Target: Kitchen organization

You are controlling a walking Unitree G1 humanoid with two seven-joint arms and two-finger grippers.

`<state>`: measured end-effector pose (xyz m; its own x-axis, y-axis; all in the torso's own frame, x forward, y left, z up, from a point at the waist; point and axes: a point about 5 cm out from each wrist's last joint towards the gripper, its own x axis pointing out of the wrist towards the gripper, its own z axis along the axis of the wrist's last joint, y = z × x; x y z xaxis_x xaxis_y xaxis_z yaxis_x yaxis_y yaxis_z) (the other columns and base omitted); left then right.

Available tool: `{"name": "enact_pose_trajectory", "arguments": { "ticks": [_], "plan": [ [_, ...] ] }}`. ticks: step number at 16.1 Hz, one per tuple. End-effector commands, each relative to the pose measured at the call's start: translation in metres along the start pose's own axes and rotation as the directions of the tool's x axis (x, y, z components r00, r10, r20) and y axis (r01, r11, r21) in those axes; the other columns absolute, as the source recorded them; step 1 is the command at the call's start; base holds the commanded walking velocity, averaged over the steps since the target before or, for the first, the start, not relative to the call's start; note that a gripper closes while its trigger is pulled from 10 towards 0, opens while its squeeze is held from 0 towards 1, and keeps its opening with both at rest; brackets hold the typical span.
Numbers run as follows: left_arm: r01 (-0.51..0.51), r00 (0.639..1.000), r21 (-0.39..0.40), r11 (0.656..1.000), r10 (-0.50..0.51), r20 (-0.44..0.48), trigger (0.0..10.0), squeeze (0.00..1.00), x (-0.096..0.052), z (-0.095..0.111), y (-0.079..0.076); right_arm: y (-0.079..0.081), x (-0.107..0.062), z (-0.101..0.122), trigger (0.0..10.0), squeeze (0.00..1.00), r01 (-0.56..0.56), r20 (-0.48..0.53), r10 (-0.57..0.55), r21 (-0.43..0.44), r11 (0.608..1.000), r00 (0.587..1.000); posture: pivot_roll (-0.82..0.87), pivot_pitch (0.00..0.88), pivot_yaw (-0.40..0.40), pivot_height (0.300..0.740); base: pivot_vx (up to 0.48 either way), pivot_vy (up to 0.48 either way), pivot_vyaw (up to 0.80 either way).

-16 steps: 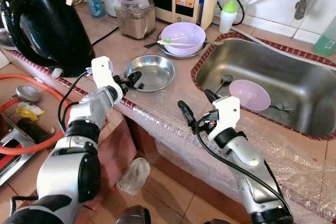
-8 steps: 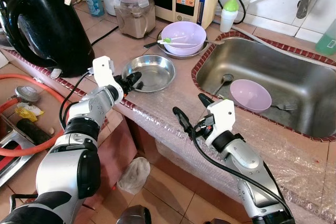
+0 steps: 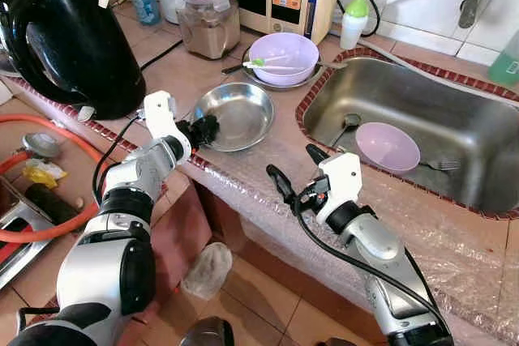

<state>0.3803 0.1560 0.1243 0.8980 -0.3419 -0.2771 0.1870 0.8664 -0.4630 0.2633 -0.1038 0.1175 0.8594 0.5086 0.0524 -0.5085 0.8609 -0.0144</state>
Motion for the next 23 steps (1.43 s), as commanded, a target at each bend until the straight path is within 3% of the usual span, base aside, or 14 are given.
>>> {"name": "enact_pose_trajectory", "arguments": {
  "ticks": [1, 7, 8, 10, 12, 14, 16, 18, 19, 20, 23],
  "plan": [
    [0.000, 0.998, -0.014, 1.000, -0.001, -0.068, 0.0, 0.00, 0.000, -0.021, 0.001, -0.005, 0.000, -0.001, 10.0, 0.00, 0.041, 0.000, -0.041, -0.001, 0.999, 0.999, -0.02, 0.065, 0.089, 0.740, 0.000, 0.000, 0.00],
    [0.050, 0.997, -0.034, 0.998, -0.052, -0.063, 0.0, 0.00, 0.004, -0.036, -0.014, -0.024, 0.001, -0.004, 10.0, 0.00, 0.185, -0.002, -0.185, 0.036, 0.982, 0.983, -0.07, 0.041, 0.093, 0.740, 0.000, 0.000, 0.00],
    [0.059, 0.998, -0.033, 0.998, -0.060, -0.019, 0.0, 0.00, 0.006, -0.033, -0.018, -0.028, 0.001, -0.005, 10.0, 0.00, 0.202, -0.001, -0.202, 0.049, 0.978, 0.979, -0.08, 0.037, 0.089, 0.740, 0.000, 0.000, 0.00],
    [0.097, 0.994, -0.006, 0.995, -0.096, 0.043, 0.0, 0.00, 0.007, -0.031, -0.026, -0.035, 0.004, -0.003, 10.0, 0.00, 0.240, 0.003, -0.243, 0.158, 0.958, 0.970, -0.08, 0.034, 0.076, 0.740, 0.000, 0.000, 0.00],
    [0.148, 0.978, 0.009, 0.989, -0.148, 0.147, 0.0, 0.00, 0.007, -0.024, -0.035, -0.033, 0.019, 0.012, 10.0, 0.00, 0.187, 0.060, -0.209, 0.255, 0.949, 0.976, -0.09, 0.034, 0.061, 0.740, 0.000, 0.000, 0.00],
    [0.169, 0.972, 0.029, 0.985, -0.172, 0.163, 0.0, 0.00, 0.007, -0.023, -0.040, -0.034, 0.024, 0.015, 10.0, 0.00, 0.173, 0.068, -0.198, 0.268, 0.948, 0.978, -0.10, 0.032, 0.056, 0.740, 0.000, 0.000, 0.00],
    [0.274, 0.930, 0.031, 0.961, -0.274, 0.244, 0.0, 0.00, 0.008, -0.015, -0.063, -0.037, 0.039, 0.018, 10.0, 0.00, 0.162, 0.065, -0.191, 0.314, 0.936, 0.979, -0.09, 0.018, 0.049, 0.740, 0.000, 0.000, 0.00],
    [0.306, 0.914, 0.034, 0.951, -0.304, 0.269, 0.0, 0.00, 0.008, -0.012, -0.068, -0.038, 0.041, 0.018, 10.0, 0.00, 0.161, 0.063, -0.190, 0.318, 0.934, 0.980, -0.08, 0.012, 0.044, 0.740, 0.000, 0.000, 0.00],
    [0.317, 0.899, 0.039, 0.948, -0.314, 0.304, 0.0, 0.00, 0.007, -0.008, -0.072, -0.042, 0.043, 0.019, 1.9, 0.00, 0.168, 0.057, -0.196, 0.320, 0.932, 0.979, -0.08, 0.000, 0.036, 0.740, 0.000, 0.000, 0.00],
    [0.324, 0.890, 0.041, 0.945, -0.319, 0.327, 0.0, 0.00, 0.007, -0.005, -0.073, -0.046, 0.044, 0.019, 0.0, 0.00, 0.175, 0.050, -0.202, 0.322, 0.930, 0.978, -0.08, 0.000, 0.035, 0.740, 0.000, 0.000, 0.00],
    [0.332, 0.870, 0.048, 0.942, -0.325, 0.370, 0.0, 0.00, 0.004, 0.001, -0.076, -0.060, 0.046, 0.021, 0.0, 0.00, 0.203, 0.029, -0.223, 0.311, 0.928, 0.974, -0.09, 0.000, 0.044, 0.740, 0.000, 0.000, 0.00]
  ]
}}
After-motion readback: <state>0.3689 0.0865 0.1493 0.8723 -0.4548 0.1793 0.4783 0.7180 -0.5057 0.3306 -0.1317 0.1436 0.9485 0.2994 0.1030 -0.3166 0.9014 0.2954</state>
